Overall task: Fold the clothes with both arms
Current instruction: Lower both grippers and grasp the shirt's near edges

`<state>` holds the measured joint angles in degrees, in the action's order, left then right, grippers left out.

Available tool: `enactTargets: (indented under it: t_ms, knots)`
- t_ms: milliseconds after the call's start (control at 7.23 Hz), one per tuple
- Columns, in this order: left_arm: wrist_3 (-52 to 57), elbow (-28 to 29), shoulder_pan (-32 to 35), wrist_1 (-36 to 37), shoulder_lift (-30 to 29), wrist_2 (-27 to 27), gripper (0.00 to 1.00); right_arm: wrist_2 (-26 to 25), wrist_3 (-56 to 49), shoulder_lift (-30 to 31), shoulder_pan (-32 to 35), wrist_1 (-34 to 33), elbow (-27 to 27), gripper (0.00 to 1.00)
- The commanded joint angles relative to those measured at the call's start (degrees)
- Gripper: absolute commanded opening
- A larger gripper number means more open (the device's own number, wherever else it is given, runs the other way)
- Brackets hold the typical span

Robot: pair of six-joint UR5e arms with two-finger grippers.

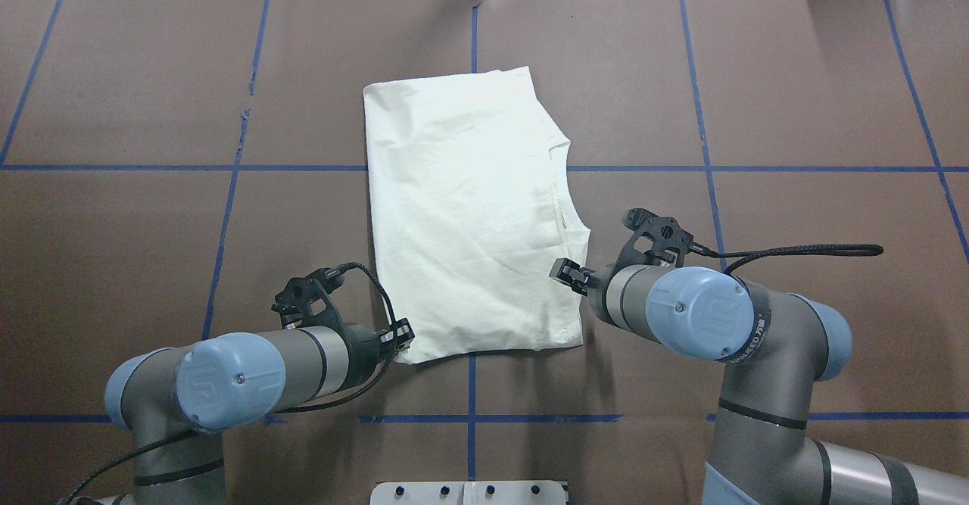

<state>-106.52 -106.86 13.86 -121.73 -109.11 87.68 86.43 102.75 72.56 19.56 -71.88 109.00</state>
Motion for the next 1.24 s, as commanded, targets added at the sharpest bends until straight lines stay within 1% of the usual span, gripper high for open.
enactTargets:
  t_ms: [0,277,415,1106]
  knots:
    - [0.0,-0.3,0.0,0.0,0.3,0.0,0.00,-2.7,1.7,-0.2,-2.4,-0.1,-1.1,0.62]
    - [0.0,-0.4,0.0,0.0,0.5,0.0,0.00,-2.9,1.8,-0.2,-3.0,-0.1,-2.1,0.61]
    - [0.0,-0.3,0.0,0.0,0.6,0.0,0.00,-4.0,1.8,-0.2,-3.1,0.2,-2.4,0.56]
    - [-0.2,-0.5,0.0,-0.1,0.6,-0.1,0.00,-4.5,1.8,-0.6,-3.4,0.0,-3.0,0.55]
